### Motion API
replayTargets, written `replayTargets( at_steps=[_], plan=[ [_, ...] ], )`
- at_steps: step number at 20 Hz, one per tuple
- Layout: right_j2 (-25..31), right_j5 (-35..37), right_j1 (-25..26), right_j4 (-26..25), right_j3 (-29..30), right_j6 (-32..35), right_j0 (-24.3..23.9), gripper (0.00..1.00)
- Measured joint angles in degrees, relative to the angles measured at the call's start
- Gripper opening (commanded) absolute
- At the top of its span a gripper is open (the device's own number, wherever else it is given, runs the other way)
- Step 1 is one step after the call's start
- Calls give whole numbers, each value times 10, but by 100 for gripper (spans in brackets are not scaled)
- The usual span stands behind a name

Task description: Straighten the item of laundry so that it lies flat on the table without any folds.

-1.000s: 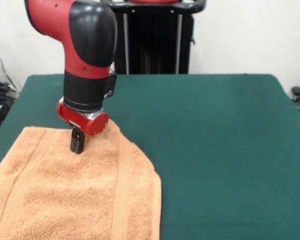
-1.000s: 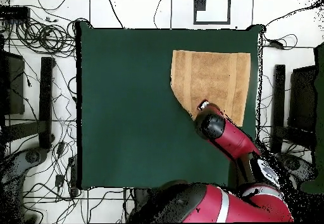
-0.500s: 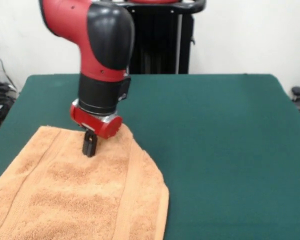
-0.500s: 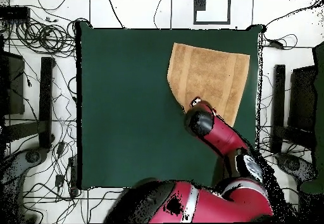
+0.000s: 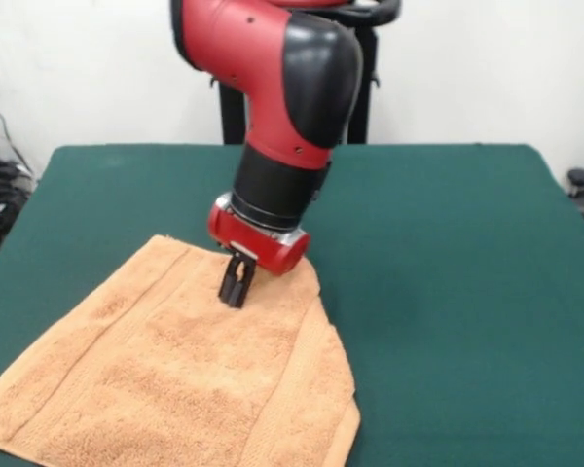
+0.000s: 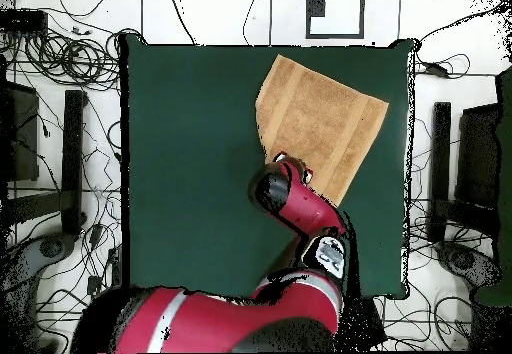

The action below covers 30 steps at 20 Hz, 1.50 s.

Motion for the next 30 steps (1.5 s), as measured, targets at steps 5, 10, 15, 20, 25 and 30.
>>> replayTargets(
  at_steps=[5,10,15,20,25,30],
  plan=[
    [-29,0,19,41,-5,0,34,0],
    [-47,0,33,80,-6,0,56,0],
    [-49,1,35,98,-6,0,59,0],
    [-49,0,35,104,-4,0,60,0],
    [-19,1,15,78,2,0,25,0],
    [49,2,-26,8,18,0,-63,0]
  ],
)
